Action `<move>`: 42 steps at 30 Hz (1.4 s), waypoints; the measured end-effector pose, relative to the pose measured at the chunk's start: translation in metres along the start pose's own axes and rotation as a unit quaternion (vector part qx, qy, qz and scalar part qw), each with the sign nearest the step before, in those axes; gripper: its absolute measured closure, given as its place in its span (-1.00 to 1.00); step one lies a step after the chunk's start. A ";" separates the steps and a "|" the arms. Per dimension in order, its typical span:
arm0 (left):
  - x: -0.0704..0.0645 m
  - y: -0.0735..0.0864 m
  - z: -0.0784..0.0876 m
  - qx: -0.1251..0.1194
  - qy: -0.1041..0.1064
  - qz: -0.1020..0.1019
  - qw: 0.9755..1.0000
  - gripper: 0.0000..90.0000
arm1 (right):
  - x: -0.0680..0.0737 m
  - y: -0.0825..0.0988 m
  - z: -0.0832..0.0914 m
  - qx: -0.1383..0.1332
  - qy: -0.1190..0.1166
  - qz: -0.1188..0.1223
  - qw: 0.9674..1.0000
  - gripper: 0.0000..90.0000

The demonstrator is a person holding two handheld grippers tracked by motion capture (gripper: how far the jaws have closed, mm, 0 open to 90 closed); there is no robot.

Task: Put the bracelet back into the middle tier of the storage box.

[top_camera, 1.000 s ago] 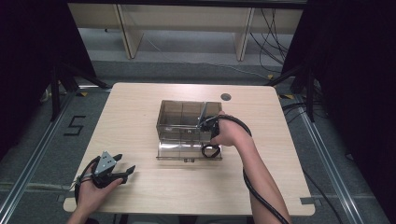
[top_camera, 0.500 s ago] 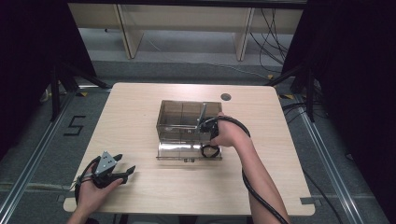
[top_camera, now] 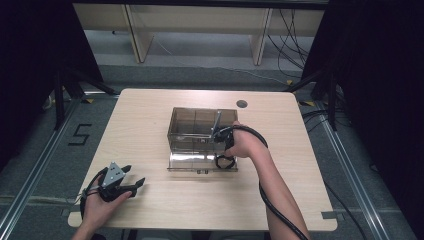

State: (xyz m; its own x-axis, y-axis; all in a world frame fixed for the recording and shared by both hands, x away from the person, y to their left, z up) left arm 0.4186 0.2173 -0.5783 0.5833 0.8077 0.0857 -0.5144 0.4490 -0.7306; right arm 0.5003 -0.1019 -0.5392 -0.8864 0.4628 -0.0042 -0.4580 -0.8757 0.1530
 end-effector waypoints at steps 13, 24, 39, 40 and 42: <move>0.000 0.000 0.000 0.003 -0.003 -0.014 1.000 -0.35 | -0.001 0.005 0.020 -0.020 0.020 -0.002 1.000 0.65; 0.000 0.000 0.000 0.005 -0.003 -0.013 1.000 -0.35 | 0.002 0.022 0.029 -0.033 0.017 -0.025 0.999 0.60; 0.000 0.000 0.000 0.001 -0.001 -0.006 1.000 -0.35 | 0.012 0.092 0.006 -0.034 -0.017 -0.089 0.995 0.51; 0.000 0.000 0.000 0.001 -0.001 -0.006 1.000 -0.35 | 0.012 0.097 0.004 -0.034 -0.017 -0.092 0.995 0.51; 0.000 0.000 0.000 0.001 -0.001 -0.006 1.000 -0.35 | 0.011 0.101 0.001 -0.035 -0.014 -0.091 0.995 0.50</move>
State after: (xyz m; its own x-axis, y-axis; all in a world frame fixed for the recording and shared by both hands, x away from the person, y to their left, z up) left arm 0.4192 0.2172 -0.5783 0.5882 0.8031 0.0954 -0.5093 0.4594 -0.7277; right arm 0.4446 -0.1848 -0.5223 -0.7868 0.6172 0.0017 -0.6150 -0.7842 0.0821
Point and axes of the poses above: each handheld gripper's, and its own axes: z roughly backward along the jaws, y roughly out of its underside, x roughly to its left, the point moved 10 cm from there along -z, roughly forward along the jaws, and after that the axes turned 11 degrees about x, right-handed, at the moved point
